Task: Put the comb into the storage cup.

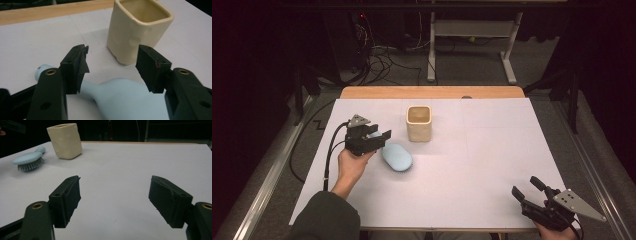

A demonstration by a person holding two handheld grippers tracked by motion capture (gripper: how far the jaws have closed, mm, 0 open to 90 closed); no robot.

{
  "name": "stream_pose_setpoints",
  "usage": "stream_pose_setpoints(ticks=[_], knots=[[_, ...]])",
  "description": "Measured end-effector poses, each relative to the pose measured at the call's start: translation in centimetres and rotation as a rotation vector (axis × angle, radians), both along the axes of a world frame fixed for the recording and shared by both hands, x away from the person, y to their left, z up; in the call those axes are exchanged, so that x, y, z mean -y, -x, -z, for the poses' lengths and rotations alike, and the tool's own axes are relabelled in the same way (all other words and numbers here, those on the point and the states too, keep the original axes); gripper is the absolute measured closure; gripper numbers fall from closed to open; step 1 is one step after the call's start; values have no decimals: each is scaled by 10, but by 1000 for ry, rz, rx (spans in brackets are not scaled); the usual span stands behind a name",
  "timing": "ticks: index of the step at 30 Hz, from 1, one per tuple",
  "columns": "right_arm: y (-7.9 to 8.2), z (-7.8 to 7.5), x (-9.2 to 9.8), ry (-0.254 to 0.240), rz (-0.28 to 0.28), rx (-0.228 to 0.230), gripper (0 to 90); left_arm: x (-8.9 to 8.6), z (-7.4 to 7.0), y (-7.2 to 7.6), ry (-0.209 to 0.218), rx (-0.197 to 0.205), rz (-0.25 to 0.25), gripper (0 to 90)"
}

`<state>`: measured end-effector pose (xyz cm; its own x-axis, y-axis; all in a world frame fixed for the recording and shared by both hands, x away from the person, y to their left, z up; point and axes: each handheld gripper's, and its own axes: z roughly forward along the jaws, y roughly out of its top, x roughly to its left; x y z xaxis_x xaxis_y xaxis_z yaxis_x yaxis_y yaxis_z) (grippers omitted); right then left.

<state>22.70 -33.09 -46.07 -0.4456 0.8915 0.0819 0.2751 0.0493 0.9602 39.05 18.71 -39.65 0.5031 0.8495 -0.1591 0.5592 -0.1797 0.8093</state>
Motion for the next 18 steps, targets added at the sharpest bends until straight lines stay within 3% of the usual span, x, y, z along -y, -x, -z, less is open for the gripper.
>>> stream_pose_setpoints(ticks=[6, 9, 18], knots=[[0, 0, -1, 1, -2, -5, 258, 4, -6, -13, -48, -84, 27, 509], [0, 0, 0, 3, -2, -4, 259, 10, -8, -21, -100, -104, 44, 519], [0, 0, 0, 1, -3, -4, 259, 11, -1, -35, -134, -184, 49, 526]])
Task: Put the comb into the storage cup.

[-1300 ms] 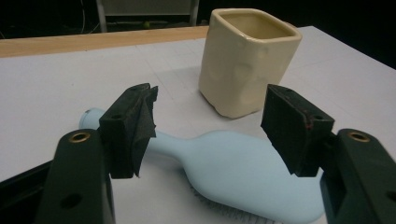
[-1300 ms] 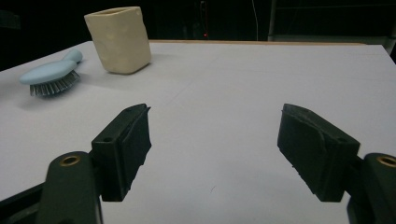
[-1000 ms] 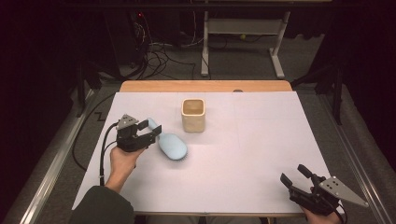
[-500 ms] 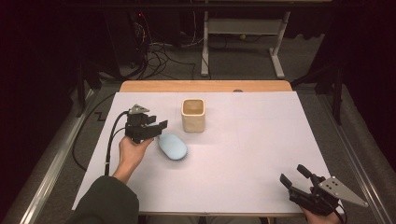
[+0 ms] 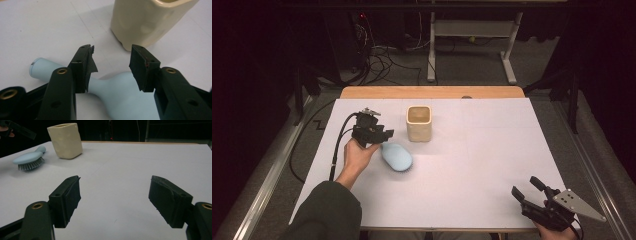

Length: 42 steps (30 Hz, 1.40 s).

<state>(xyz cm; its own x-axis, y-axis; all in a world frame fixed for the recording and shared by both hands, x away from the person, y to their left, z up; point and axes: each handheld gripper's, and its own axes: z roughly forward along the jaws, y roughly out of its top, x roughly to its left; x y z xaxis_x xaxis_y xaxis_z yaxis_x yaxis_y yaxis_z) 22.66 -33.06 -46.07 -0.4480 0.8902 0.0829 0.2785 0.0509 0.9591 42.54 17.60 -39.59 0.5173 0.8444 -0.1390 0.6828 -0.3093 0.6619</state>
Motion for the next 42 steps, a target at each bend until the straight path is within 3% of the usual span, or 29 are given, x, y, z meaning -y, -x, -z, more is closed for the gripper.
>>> stream_pose_setpoints(ticks=[1, 2, 4, 5, 8, 12, 20, 24, 30, 42], knots=[[0, 0, 0, -1, 0, -1, 259, -1, 0, -2, -5, -7, -1, 532], [0, 0, 0, 1, 1, 0, 259, 2, -2, -4, -60, -12, 1, 541], [0, 0, 0, 1, 1, 0, 259, 3, -5, -6, -72, -15, 8, 547], [0, 0, 0, 1, 1, 0, 258, 4, -7, -10, -69, -37, 16, 555], [0, 0, 0, 0, 2, -3, 258, 11, -10, -20, -134, -67, 16, 571], [0, 0, 1, -4, 1, 1, 258, 16, -13, -30, -165, -95, 28, 636], [0, 0, 0, -1, 1, -5, 261, 15, 1, -48, -245, -169, 29, 793], [0, 0, 1, -5, 4, -5, 262, 21, 6, -56, -314, -197, 38, 869], [0, 0, 1, -8, -1, -5, 262, 19, 15, -67, -347, -244, 11, 892], [0, 0, 1, -4, 1, -5, 264, 16, 21, -70, -376, -243, 0, 889]])
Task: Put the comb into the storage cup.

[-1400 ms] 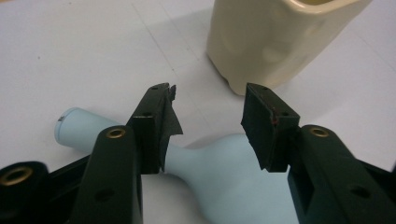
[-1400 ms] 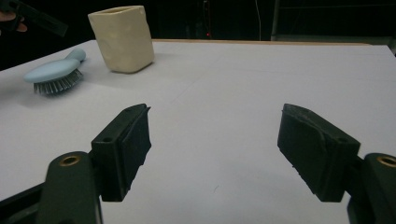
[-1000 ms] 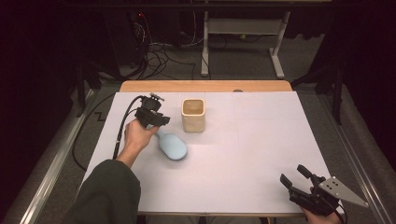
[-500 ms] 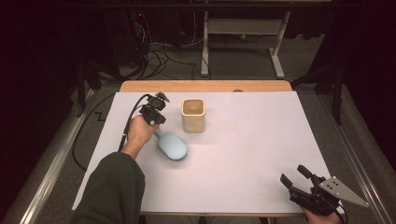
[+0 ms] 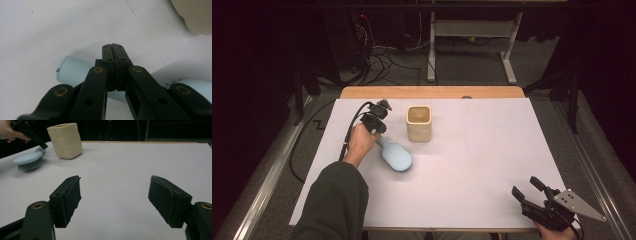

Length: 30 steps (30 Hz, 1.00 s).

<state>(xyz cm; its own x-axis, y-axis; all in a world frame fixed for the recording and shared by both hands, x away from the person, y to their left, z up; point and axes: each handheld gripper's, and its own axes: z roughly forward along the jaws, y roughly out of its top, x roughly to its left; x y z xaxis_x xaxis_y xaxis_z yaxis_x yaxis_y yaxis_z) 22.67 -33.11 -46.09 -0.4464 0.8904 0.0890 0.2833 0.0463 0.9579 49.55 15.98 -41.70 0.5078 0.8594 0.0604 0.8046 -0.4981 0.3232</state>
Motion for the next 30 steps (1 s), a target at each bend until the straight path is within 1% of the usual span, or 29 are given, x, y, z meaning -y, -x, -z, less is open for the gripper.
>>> stream_pose_setpoints(ticks=[6, 10, 13, 17, 21, 25, 30], knots=[[0, 0, 0, 0, -1, 0, 264, -3, 0, 0, -7, -12, 1, 889], [0, 0, 0, -1, -1, 4, 264, -6, 0, 0, 0, -20, -2, 888], [0, 0, 0, -2, -2, 1, 264, -5, -1, 0, -4, -20, 1, 888], [1, 0, 0, -5, -1, 3, 264, -6, 0, 0, 0, -24, 0, 888], [1, 0, 0, -4, -1, 4, 264, -6, 0, 1, -6, -24, 7, 888], [1, 0, 1, -5, 3, 2, 264, -7, 0, 1, -4, -26, 11, 887], [1, 0, 1, -3, 3, 2, 263, -8, 0, 2, -9, -36, 19, 887]])
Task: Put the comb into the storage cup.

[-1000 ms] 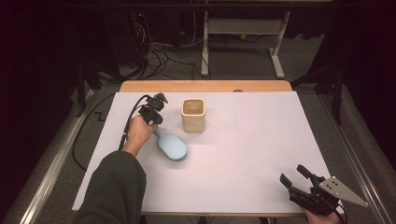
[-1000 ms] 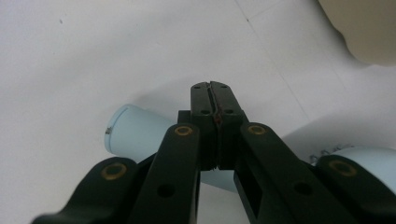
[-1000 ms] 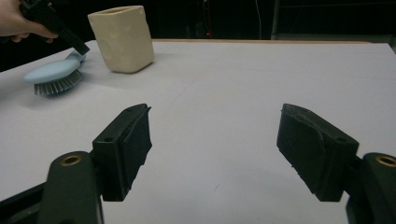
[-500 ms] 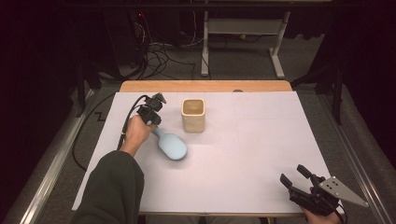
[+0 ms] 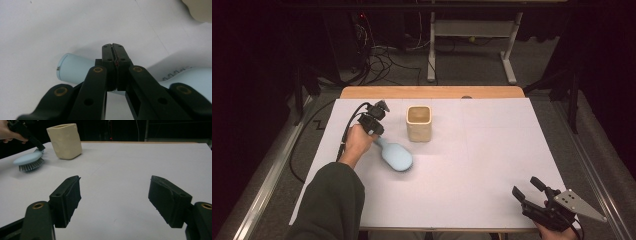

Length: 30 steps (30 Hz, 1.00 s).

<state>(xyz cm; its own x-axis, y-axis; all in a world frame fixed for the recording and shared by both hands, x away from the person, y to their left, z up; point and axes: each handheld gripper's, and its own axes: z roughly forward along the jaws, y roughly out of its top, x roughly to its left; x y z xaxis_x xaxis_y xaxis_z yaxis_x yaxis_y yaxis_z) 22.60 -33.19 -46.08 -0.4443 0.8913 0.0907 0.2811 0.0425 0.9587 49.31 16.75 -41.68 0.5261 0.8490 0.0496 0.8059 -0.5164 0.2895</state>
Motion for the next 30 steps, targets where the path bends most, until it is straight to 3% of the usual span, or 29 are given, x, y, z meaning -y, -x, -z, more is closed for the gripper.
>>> stream_pose_setpoints(ticks=[30], knots=[[0, 0, 0, -2, 10, -3, 263, -16, 6, 21, 44, -45, 9, 888]])
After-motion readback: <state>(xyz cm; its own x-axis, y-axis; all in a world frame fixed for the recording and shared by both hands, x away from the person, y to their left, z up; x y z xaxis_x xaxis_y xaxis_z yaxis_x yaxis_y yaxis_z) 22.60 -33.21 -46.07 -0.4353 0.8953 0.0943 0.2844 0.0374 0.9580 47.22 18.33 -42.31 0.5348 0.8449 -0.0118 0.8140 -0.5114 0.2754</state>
